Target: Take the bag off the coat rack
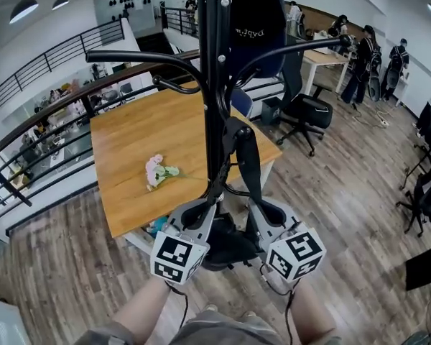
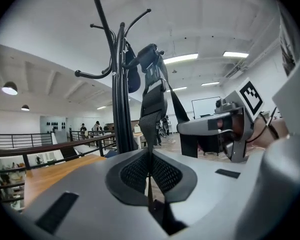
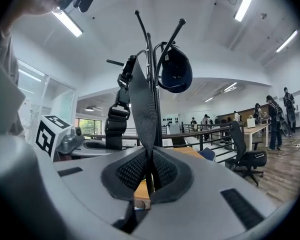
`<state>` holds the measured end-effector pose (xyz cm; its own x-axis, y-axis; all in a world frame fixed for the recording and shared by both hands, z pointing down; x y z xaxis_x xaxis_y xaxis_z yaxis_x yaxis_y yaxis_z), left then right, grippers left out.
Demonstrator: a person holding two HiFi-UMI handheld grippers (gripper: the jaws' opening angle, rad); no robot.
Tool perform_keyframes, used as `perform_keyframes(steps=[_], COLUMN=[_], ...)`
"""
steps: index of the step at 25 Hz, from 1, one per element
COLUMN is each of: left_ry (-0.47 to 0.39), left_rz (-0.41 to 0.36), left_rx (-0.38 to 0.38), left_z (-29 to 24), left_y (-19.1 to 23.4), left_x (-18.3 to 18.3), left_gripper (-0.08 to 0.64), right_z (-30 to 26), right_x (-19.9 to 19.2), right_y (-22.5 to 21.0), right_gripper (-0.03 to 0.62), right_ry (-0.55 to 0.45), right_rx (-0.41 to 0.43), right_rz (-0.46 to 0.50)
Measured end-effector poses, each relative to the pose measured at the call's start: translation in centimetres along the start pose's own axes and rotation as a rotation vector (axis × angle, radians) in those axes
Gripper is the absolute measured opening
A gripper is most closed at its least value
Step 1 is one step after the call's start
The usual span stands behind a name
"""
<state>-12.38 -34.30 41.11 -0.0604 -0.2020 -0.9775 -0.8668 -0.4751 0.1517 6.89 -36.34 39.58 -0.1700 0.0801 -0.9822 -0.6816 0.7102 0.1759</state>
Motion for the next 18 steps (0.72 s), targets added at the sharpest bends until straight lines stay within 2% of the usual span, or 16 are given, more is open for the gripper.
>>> perform_keyframes(steps=[4,7,11,18], left_ry=[-0.043,-0.094,-0.176,-0.341], left_rz=[0.063,0.064,0.079,0.123], left_rx=[0.025,0.055,0.092,0.124], left_z=[1.7,3.1,4.7,8.2], left_y=[0.2,-0.2,-0.5,-1.0], left_x=[2.0,4.3,7.6,12.6], left_gripper=[0.015,0.015,0.015,0.015], right_z=[1.1,2.3,3.9,6.6], right_x=[1.8,4.0,7.2,13.2], right_y=[-0.1,-0.7,-1.8,-2.9], right_gripper=[0.032,0.032,0.032,0.032], right_ry=[-0.034,-0.092,-0.163,-0.274], right_rx=[0.043,0.058,0.053,0.015], right_rz=[-0.008,0.008,0.01,0.079])
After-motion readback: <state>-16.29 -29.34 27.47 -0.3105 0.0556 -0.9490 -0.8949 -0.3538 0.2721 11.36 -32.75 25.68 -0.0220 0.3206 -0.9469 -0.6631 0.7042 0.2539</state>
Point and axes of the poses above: the fingertips, and each gripper's own axes: z backward along the fingers, y to its left, x out of its top, the point moved 9 cm from there along z, backward along the fingers, and after that the axes turned 15 degrees about z, right-handed, at the moved point
